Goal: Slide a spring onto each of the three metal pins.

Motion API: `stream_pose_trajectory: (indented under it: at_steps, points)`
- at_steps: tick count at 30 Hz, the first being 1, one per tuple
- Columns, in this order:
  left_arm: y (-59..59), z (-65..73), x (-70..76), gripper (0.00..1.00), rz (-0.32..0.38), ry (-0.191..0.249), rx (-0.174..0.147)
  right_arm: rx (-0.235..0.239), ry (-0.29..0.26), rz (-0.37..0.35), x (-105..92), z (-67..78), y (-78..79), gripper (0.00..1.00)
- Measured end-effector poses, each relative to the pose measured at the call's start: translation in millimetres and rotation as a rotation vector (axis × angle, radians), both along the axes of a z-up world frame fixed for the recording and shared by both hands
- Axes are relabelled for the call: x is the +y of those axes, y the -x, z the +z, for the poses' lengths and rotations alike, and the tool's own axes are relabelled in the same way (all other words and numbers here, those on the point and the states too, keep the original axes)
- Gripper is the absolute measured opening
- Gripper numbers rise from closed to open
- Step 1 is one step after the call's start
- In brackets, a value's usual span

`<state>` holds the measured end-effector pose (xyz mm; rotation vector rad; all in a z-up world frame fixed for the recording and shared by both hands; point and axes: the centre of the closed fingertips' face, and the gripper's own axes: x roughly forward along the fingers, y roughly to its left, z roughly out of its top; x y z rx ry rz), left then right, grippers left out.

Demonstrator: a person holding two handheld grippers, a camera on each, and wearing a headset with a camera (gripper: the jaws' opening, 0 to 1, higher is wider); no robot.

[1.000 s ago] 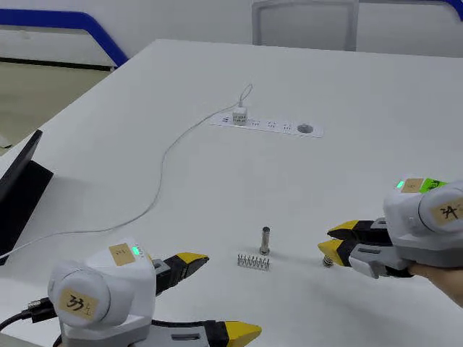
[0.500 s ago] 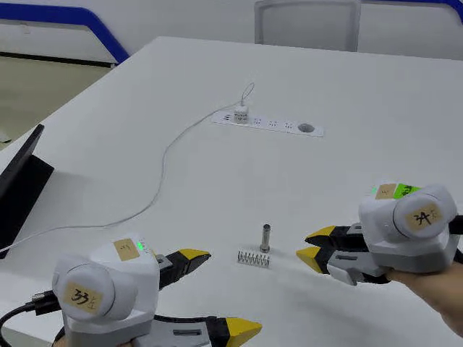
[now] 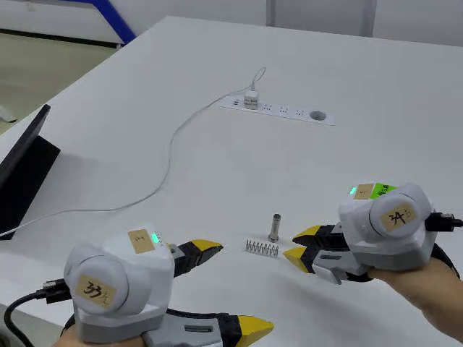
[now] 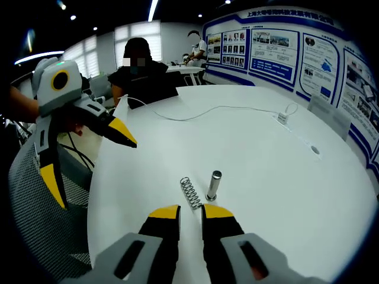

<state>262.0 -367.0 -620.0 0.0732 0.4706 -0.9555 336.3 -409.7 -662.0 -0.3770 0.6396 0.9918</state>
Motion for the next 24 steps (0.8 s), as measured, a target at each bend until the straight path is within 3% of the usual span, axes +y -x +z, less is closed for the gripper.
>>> stream_pose_trajectory:
  at_steps: [4,16,24]
  points:
    - [-0.1,1.1,0.0,0.73,0.007,0.026,0.014,0.000,0.010,0.019,10.0,-4.5,-2.0,0.15]
    - [2.9,-2.9,-1.1,0.73,-0.004,0.016,0.032,0.016,0.080,0.044,20.5,-27.6,-14.6,0.15]
    - [1.8,-3.4,0.6,0.72,0.006,0.020,0.039,0.035,0.108,0.056,21.3,-39.2,-11.7,0.14]
